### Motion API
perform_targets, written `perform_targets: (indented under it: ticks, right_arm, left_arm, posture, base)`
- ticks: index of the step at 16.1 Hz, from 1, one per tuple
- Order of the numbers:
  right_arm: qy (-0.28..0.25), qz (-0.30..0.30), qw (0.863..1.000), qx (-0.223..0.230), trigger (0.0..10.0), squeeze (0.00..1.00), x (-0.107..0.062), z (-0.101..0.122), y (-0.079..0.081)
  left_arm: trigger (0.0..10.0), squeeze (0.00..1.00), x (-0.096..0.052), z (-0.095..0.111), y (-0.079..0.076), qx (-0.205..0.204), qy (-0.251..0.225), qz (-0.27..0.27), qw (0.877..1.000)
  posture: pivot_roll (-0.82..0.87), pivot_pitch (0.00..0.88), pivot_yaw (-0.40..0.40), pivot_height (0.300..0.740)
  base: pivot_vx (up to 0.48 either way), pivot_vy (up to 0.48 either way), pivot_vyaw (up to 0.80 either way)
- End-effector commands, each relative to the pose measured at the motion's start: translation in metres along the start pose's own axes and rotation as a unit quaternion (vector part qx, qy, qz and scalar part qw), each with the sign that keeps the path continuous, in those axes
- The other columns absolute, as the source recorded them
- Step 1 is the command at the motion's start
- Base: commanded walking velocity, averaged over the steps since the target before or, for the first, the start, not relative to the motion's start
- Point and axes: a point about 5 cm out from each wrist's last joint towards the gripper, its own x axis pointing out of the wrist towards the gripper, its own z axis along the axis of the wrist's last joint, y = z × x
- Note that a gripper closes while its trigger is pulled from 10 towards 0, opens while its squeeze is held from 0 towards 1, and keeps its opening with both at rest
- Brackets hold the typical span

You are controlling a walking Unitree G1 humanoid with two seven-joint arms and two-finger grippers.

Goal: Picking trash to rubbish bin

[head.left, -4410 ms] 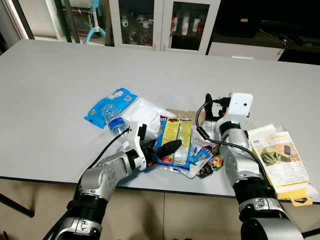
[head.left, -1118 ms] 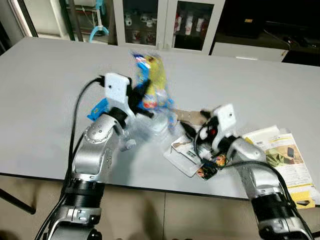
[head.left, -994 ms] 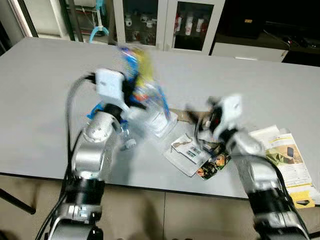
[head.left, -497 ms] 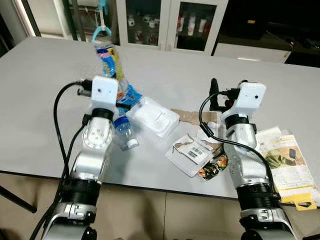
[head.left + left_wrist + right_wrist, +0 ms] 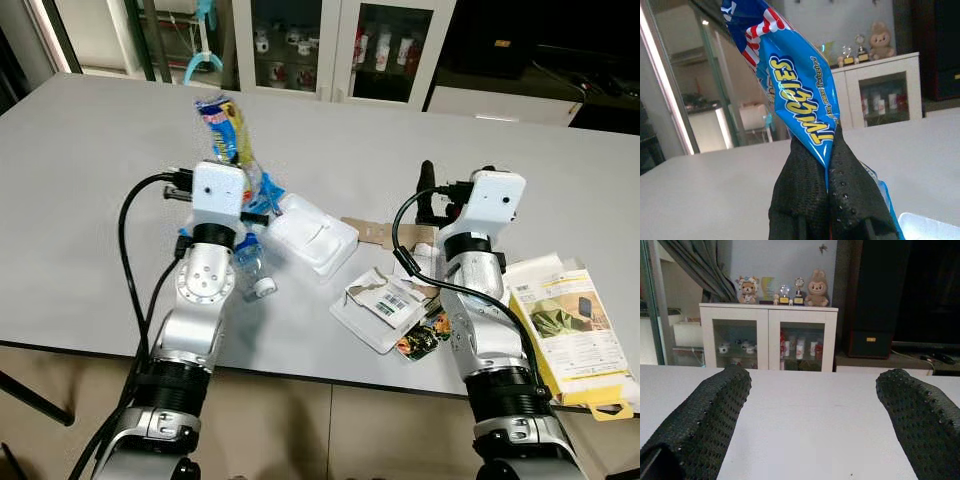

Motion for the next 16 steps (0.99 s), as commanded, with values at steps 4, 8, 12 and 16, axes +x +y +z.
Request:
perform_targets:
  ticks: [4, 8, 12, 16]
  right_arm:
    - [-0.004, -0.001, 1.0, -0.003, 10.0, 0.0, 0.0019, 0.0004, 0.001]
    - [-0.004, -0.001, 1.0, -0.003, 10.0, 0.0, 0.002, -0.0008, 0.0012]
    - [-0.001, -0.002, 1.0, -0.002, 10.0, 0.0, 0.002, -0.0024, 0.0006]
    - [0.003, -0.005, 1.0, -0.002, 10.0, 0.0, 0.001, -0.0041, -0.0006]
  left_arm:
    - [10.0, 0.0, 0.0024, 0.0042, -0.0034, 0.009, -0.018, -0.006, 1.0]
    - [10.0, 0.0, 0.001, 0.0018, -0.007, 0.012, -0.017, -0.014, 1.0]
    - [10.0, 0.0, 0.0006, 0.0018, -0.0084, 0.009, -0.019, -0.019, 1.0]
    - [10.0, 0.0, -0.0001, 0.0023, -0.0087, 0.007, -0.021, -0.022, 1.0]
  posture:
    - [0.0, 0.0, -0.047, 0.74]
    - [0.0, 0.0, -0.048, 0.74]
    - [0.01, 0.0, -0.049, 0.74]
    - [0.0, 0.0, -0.046, 0.74]
  base:
    - [-0.061, 0.0, 0.0]
    - [-0.277, 0.0, 0.0]
    - [-0.205, 0.0, 0.0]
    - [-0.16, 0.0, 0.0]
